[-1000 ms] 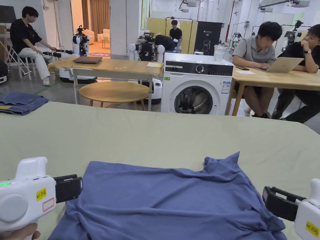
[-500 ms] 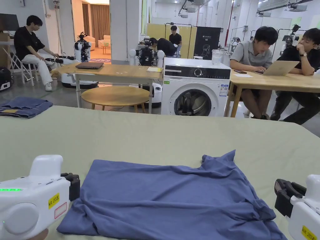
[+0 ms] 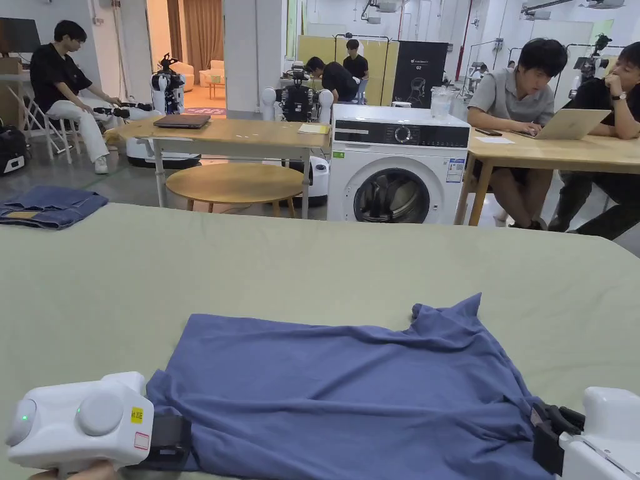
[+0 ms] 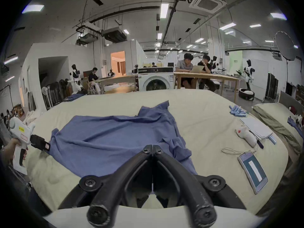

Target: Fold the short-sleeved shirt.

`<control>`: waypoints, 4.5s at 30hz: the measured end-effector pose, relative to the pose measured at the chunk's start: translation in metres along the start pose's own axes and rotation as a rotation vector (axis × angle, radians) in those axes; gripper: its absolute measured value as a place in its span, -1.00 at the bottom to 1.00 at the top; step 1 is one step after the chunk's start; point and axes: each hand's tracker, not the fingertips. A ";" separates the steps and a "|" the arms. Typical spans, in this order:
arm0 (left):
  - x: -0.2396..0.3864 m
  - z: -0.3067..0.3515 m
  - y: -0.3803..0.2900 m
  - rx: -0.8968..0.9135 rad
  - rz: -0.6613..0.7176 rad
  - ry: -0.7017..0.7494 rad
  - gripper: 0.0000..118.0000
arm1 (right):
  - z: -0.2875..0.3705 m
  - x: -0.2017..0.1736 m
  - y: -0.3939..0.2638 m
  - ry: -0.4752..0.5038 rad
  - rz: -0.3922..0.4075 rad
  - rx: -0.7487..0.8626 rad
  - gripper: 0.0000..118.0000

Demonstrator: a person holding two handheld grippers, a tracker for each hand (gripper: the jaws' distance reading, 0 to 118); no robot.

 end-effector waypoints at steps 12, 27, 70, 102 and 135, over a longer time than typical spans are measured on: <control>0.002 0.013 0.001 0.025 -0.085 0.035 -0.91 | -0.080 0.040 0.000 -0.096 -0.007 -0.384 0.96; 0.016 0.022 -0.005 0.017 -0.158 0.077 -0.91 | -0.100 0.036 0.016 -0.059 -0.009 -0.627 -0.87; 0.046 0.154 -0.050 0.414 -0.070 -0.033 -0.66 | 0.072 -0.005 0.065 0.025 -0.109 0.055 -0.18; 0.017 -0.075 0.108 -0.020 -0.018 0.086 0.42 | -0.093 -0.022 0.060 -0.002 -0.027 -0.156 -1.00; 0.026 0.033 0.078 0.111 -0.185 0.049 -1.00 | -0.122 0.030 0.090 -0.026 -0.002 -0.486 -0.97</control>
